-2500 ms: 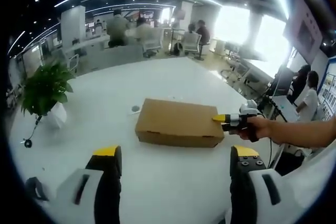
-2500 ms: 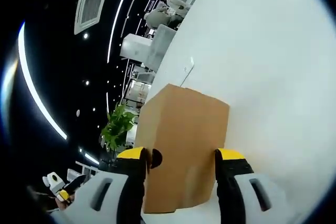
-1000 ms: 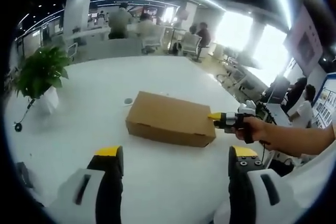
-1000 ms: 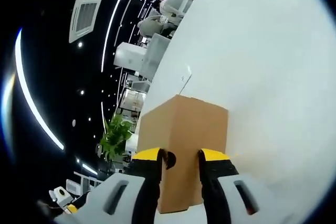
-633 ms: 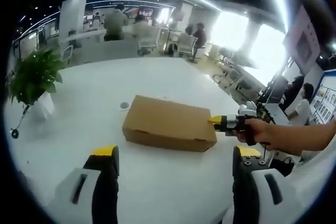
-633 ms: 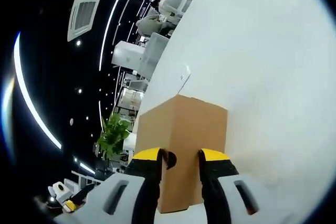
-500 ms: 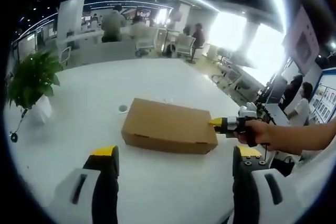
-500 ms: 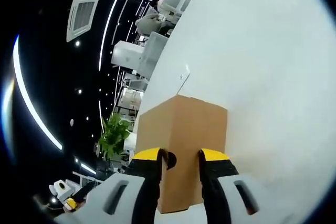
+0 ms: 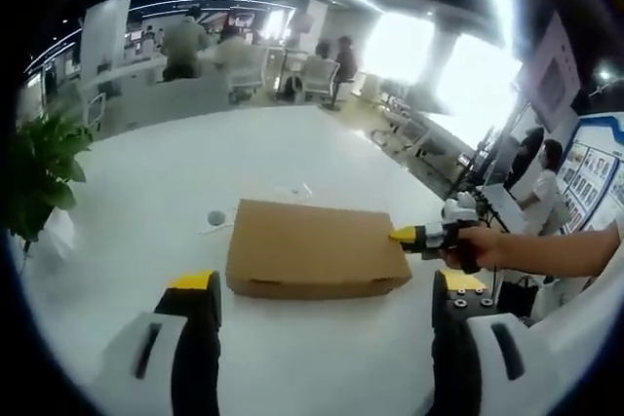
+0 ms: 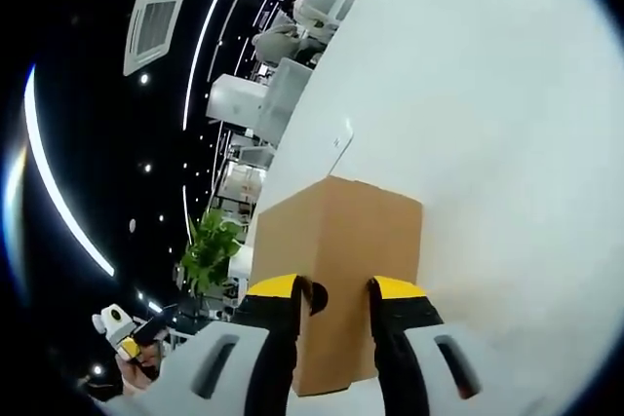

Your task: Operate the shoe box by opening the lid, removing the specified soft item, and placing it in the target area until the item is outside and the box remains undamaged.

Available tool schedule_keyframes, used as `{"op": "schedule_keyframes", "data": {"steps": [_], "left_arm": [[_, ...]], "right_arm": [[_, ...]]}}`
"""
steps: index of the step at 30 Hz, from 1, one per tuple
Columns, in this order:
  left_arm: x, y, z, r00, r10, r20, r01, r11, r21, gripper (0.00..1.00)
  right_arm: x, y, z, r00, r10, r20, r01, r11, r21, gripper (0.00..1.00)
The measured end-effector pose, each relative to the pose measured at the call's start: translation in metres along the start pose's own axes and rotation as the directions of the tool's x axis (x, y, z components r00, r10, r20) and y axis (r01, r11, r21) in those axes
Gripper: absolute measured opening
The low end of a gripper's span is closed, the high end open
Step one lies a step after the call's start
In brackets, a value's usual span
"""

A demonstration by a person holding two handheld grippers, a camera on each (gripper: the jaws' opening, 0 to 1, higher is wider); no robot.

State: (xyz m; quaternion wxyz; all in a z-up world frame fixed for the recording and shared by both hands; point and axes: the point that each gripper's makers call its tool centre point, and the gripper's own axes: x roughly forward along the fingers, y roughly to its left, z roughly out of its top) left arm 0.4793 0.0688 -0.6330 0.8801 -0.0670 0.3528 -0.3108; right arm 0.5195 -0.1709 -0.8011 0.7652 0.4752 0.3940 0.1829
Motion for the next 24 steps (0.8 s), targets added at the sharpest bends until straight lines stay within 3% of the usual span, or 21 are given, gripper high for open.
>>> {"op": "schedule_keyframes", "data": {"steps": [4, 8, 15, 19, 21, 22, 24], "left_arm": [[0.002, 0.010, -0.010, 0.999, 0.016, -0.030, -0.016, 1.000, 0.002, 0.88], [0.006, 0.026, -0.001, 1.000, 0.013, 0.009, -0.014, 0.998, 0.054, 0.81], [0.025, 0.062, -0.002, 0.998, 0.010, -0.056, -0.009, 1.000, 0.013, 0.83], [0.037, 0.079, 0.004, 1.000, -0.014, -0.024, 0.013, 0.999, -0.045, 0.82], [0.042, 0.085, 0.005, 0.999, -0.002, -0.033, 0.003, 1.000, 0.009, 0.82], [0.047, 0.093, 0.001, 0.998, 0.003, -0.067, 0.000, 0.999, 0.050, 0.83], [0.054, 0.091, 0.001, 0.997, -0.030, -0.077, 0.029, 0.999, -0.015, 0.85]], "right_arm": [[0.000, -0.001, 0.001, 1.000, -0.003, -0.006, 0.003, 1.000, -0.003, 0.27], [0.000, 0.002, -0.001, 1.000, -0.008, -0.003, 0.008, 1.000, -0.004, 0.27], [0.002, -0.004, 0.004, 1.000, -0.009, -0.001, 0.009, 1.000, -0.009, 0.27], [0.002, -0.004, 0.004, 1.000, -0.013, 0.006, 0.013, 1.000, -0.005, 0.27], [0.001, -0.003, 0.003, 1.000, -0.010, 0.013, 0.010, 1.000, -0.005, 0.27], [0.001, -0.002, 0.002, 1.000, -0.007, 0.015, 0.007, 1.000, -0.010, 0.27], [0.001, -0.002, 0.002, 1.000, -0.005, 0.024, 0.005, 1.000, 0.001, 0.27]]}}
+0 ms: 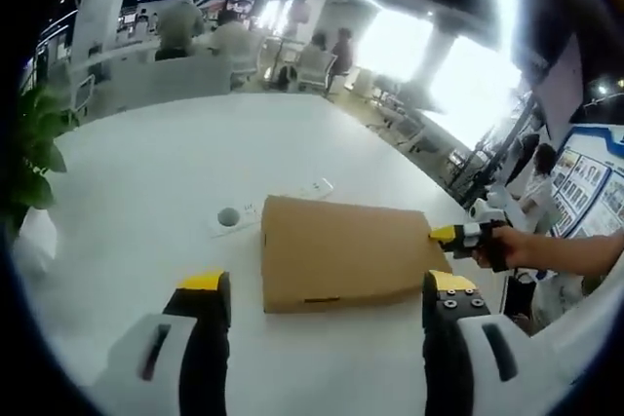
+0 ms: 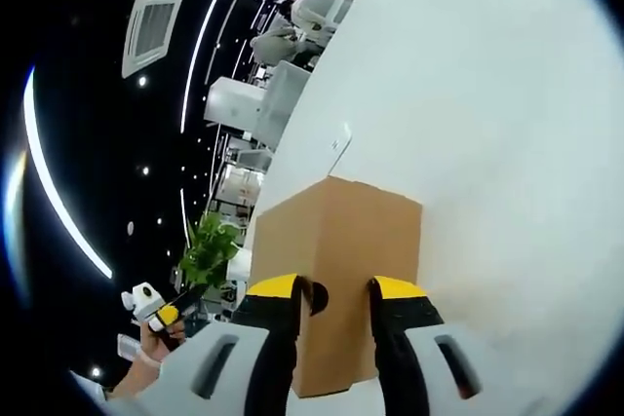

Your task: Operate the shoe box by opening the lid, removing the specified soft item, and placing it in the target area until the item is outside and the box remains undamaged.

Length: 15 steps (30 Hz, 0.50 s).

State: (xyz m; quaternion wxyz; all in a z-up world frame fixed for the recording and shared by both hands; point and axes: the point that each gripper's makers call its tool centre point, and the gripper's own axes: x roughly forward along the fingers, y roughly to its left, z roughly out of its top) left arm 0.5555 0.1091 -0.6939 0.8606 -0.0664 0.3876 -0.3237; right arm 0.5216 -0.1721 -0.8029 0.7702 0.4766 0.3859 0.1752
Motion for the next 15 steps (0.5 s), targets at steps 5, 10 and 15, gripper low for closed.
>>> {"op": "schedule_keyframes", "data": {"steps": [5, 10, 15], "left_arm": [[0.021, 0.001, -0.006, 0.998, -0.025, -0.051, 0.022, 0.998, -0.053, 0.83], [0.038, 0.007, -0.004, 0.998, -0.047, -0.046, 0.040, 0.989, -0.140, 0.83], [0.044, 0.018, 0.000, 0.998, -0.052, -0.025, 0.046, 0.980, -0.195, 0.83]], "right_arm": [[-0.001, 0.001, -0.001, 1.000, 0.005, 0.014, -0.005, 1.000, -0.010, 0.27], [-0.002, 0.004, -0.003, 1.000, -0.001, -0.002, 0.001, 1.000, -0.011, 0.27], [-0.002, 0.006, -0.005, 1.000, -0.001, -0.004, 0.001, 1.000, -0.013, 0.27]]}}
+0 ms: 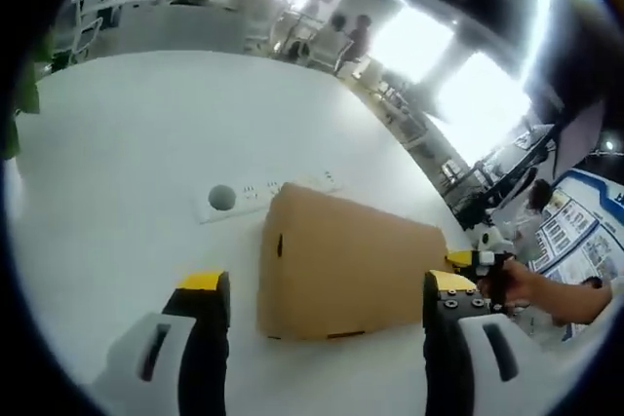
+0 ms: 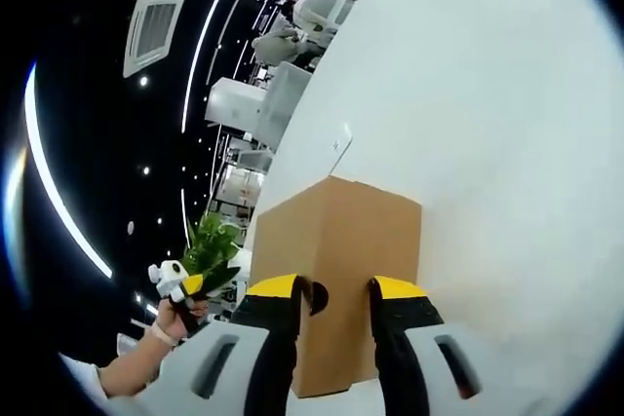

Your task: Operate the shoe box by opening the lid, removing the specified soft item, and placing it in the target area until the item is outside and the box remains undamaged.

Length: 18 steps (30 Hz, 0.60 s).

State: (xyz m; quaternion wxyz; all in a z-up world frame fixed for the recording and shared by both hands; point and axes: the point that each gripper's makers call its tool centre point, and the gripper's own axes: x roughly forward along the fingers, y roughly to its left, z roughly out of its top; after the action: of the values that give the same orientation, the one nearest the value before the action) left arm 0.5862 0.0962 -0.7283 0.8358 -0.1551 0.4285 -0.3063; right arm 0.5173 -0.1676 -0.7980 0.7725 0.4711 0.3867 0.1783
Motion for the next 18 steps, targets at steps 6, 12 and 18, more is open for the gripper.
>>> {"op": "schedule_keyframes", "data": {"steps": [6, 12, 18], "left_arm": [[0.006, 0.005, 0.001, 1.000, -0.011, -0.004, 0.011, 1.000, -0.008, 0.83], [0.020, 0.006, -0.005, 0.999, -0.026, -0.043, 0.025, 1.000, -0.004, 0.82], [0.028, 0.018, -0.006, 0.998, -0.034, -0.050, 0.033, 0.999, -0.028, 0.80]], "right_arm": [[0.000, -0.002, 0.001, 1.000, -0.006, 0.000, 0.006, 1.000, -0.003, 0.27], [0.000, -0.001, 0.000, 1.000, -0.012, 0.013, 0.012, 1.000, -0.003, 0.28], [0.001, 0.000, 0.000, 1.000, -0.015, 0.023, 0.015, 1.000, 0.002, 0.28]]}}
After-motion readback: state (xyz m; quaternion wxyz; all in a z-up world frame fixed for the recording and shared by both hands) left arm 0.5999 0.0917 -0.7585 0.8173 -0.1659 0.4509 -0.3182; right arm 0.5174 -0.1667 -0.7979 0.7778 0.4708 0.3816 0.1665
